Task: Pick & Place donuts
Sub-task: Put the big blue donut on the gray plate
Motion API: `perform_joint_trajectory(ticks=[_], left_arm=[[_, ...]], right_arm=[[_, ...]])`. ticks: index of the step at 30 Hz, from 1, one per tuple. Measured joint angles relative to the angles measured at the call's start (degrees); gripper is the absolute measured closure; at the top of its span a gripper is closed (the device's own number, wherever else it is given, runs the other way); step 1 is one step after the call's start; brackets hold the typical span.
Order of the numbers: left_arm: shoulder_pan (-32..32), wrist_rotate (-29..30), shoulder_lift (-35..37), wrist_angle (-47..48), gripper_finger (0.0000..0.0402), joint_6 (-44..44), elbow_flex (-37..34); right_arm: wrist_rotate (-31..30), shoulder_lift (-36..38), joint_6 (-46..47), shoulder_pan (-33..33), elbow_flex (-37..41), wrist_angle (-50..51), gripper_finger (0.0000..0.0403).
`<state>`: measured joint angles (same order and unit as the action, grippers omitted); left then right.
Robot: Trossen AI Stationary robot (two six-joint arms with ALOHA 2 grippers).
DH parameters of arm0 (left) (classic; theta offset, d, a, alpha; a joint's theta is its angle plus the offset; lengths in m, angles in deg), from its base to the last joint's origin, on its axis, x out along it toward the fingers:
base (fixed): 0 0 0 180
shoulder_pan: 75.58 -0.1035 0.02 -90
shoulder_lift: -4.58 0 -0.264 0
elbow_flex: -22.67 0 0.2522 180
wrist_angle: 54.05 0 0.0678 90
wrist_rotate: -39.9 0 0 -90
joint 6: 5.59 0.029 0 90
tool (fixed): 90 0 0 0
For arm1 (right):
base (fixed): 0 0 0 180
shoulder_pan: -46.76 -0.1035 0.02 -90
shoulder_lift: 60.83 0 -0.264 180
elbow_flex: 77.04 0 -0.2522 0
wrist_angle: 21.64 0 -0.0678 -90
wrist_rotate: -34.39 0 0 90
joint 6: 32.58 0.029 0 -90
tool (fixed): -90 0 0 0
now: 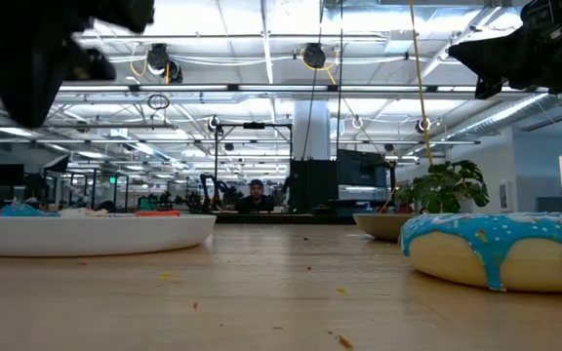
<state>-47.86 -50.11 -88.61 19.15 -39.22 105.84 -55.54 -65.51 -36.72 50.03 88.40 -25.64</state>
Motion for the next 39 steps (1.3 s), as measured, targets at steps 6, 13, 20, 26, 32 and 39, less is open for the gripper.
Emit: perform_joint_trajectory(ticks=[6,13,20,26,32,39], left_arm=[[-1.2,3.3,0.0,10.5,0.0397,4.9,10.4],[-3.5,8.8,0.6,17.6,0.0397,14.9,19.5],[-10.0,11.1,8.3,11.8,0.0394,23.3,21.3],[-18.5,10.1,17.4,6.3,0.0396,33.1,21.3],[-25.5,1.4,26.1,-5.8,0.0396,45.8,16.9],[-33.1,0.9,36.2,-17.4,0.0396,46.0,3.0]], right_arm=[[0.0,0.0,0.0,0.0,0.0,0.0,0.0403],[0.0,0.0,0.0,0.0,0.0,0.5,0.0403],[0.0,0.0,0.0,0.0,0.0,2.6,0.0403],[0.0,0.0,1.2,0.0,0.0,1.1,0.0403],[0.0,0.0,5.4,0.0,0.0,0.8,0.0403],[0.0,0.0,6.5,0.0,0.0,-0.1,0.0403]])
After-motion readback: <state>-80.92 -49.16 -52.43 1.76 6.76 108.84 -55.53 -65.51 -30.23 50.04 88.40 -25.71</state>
